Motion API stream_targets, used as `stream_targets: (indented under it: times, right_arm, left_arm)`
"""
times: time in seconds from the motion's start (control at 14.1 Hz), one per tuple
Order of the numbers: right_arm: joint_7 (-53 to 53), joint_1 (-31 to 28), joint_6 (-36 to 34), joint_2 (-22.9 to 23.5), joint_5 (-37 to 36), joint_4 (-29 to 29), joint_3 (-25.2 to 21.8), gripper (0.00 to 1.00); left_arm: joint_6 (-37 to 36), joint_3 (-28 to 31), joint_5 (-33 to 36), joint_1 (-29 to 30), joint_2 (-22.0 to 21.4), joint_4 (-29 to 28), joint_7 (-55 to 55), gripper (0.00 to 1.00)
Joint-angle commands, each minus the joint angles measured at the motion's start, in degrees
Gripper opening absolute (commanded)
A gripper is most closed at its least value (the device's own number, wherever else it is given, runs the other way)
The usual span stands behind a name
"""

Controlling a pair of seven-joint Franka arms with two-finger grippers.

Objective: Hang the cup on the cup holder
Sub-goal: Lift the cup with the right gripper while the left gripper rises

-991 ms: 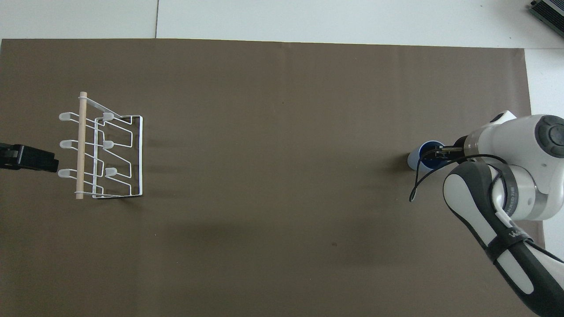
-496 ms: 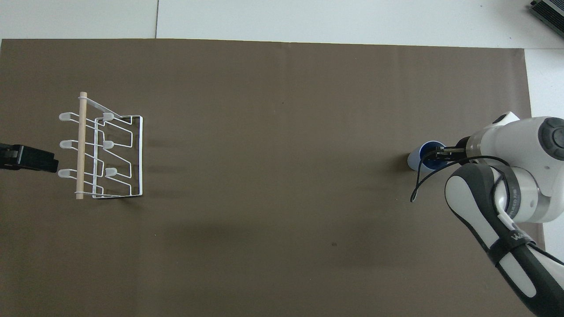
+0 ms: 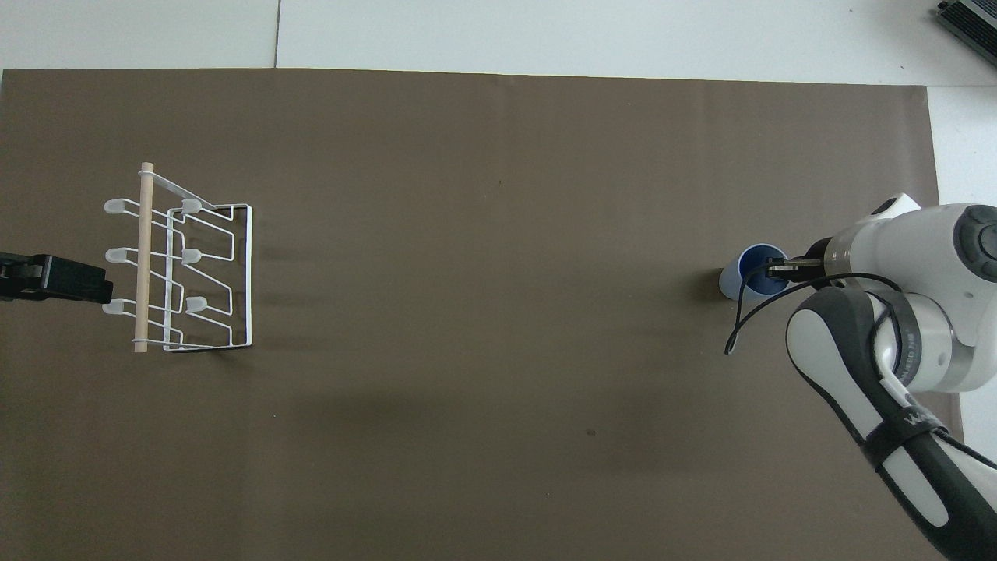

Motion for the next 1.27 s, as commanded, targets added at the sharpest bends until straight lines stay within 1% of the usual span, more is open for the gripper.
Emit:
stream_targets:
  times: [0.0,0.21,0.28,0.42,0.5,0.57,0.64,0.71,0.85,0.92,1.06,1.13,1.2]
  right_arm:
    - [-0.1,-0.3,0.0,-0.6,1.1,-0.1,0.4,0.0]
    - [-0.7,-0.3,-3.2,-0.4,1.3,2.6,0.4,0.0]
    - [-0.9,-0.1,-4.9,-0.5,3.6,4.1,0.4,0.0]
    - [-2.8,0.0,-9.1,-0.9,13.5,7.6,0.6,0.0]
    - [-4.1,0.1,-10.1,-1.0,16.6,8.7,0.6,0.0]
    - [-6.2,0.1,-10.6,-1.2,17.6,9.4,1.1,0.0]
    - [-9.1,0.1,-11.6,-1.3,17.8,10.7,2.6,0.0]
    - [-10.8,0.1,-13.7,-1.2,19.8,12.3,3.6,0.0]
    - [-12.2,0.1,-16.0,-1.4,29.3,14.8,5.4,0.0]
    - [-12.5,0.1,-16.2,-2.1,31.3,15.6,6.9,0.0]
    - [-12.7,0.1,-16.2,-2.8,32.2,16.4,9.1,0.0]
    - [-12.7,0.1,-16.1,-3.7,34.8,16.9,10.5,0.0]
    - [-12.5,0.1,-16.1,-4.2,37.9,17.3,11.6,0.0]
  left_arm:
    - [2.2,0.1,-3.6,0.4,-2.0,-2.8,-1.4,1.0]
    - [2.5,0.1,-8.1,0.6,-2.0,-2.9,-3.9,1.0]
    - [2.4,0.1,-10.0,0.7,-2.0,-3.1,-5.8,1.0]
    - [2.6,0.2,-14.4,0.8,-2.7,-4.5,-11.0,1.0]
    - [2.8,0.2,-16.6,0.8,-3.4,-5.6,-13.6,1.0]
    - [3.6,0.6,-19.9,0.9,-3.7,-6.8,-15.2,1.0]
    - [4.5,0.6,-23.8,1.0,-4.7,-8.5,-17.0,1.0]
    - [5.7,0.7,-27.1,1.0,-5.7,-10.7,-19.8,1.0]
    - [7.6,0.6,-31.7,0.9,-8.4,-15.3,-27.7,1.0]
    - [9.0,0.6,-34.1,0.8,-9.6,-17.5,-28.2,1.0]
    - [11.1,0.7,-41.5,1.0,-11.2,-20.6,-29.0,1.0]
    - [11.9,0.7,-44.8,1.0,-11.9,-21.8,-31.7,1.0]
    - [13.0,0.6,-46.6,0.9,-12.2,-22.3,-38.2,1.0]
